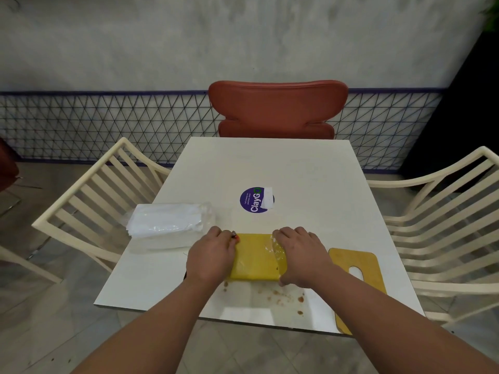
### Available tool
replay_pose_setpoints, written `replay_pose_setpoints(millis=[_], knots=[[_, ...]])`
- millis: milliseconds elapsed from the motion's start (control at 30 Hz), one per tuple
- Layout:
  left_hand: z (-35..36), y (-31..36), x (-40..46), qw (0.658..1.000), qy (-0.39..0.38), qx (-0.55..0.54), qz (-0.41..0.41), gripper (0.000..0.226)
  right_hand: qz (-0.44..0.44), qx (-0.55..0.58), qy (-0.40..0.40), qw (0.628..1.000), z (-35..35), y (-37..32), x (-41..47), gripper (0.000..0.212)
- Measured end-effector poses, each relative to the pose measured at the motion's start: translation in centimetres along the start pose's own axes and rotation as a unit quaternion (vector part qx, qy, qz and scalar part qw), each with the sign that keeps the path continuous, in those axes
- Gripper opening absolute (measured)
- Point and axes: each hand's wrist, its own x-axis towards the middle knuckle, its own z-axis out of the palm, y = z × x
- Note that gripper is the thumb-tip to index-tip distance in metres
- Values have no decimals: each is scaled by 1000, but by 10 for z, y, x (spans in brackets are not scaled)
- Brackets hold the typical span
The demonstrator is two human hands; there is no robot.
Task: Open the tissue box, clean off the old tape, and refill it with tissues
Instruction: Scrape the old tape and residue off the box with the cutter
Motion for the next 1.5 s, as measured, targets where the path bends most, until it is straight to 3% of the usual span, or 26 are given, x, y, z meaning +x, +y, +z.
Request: replay_pose_setpoints(millis=[233, 367, 567, 667, 933, 1267, 1500], knots=[[1, 2, -2, 1000, 1, -15, 0, 24, 21, 68, -8, 997, 1, 12, -11, 122], [-2, 0, -2, 1000, -6, -15, 22, 22, 47, 89, -15, 995, -1, 20, -18, 118], [-9, 9, 19, 990, -9, 1, 141, 25, 40, 81, -5, 996, 0, 26, -18, 114], [-8, 27, 33, 977, -55, 13, 206, 31, 40, 80, -1, 996, 0, 27, -17, 114], [0, 76, 49, 951, -116, 79, 276, 32, 40, 68, 2, 997, 0, 29, -15, 112], [-2, 54, 55, 952, -169, 103, 234, 31, 37, 64, -3, 997, 0, 30, -13, 113], [1, 69, 52, 946, -175, 79, 262, 31, 34, 61, -3, 998, 3, 31, -12, 112]])
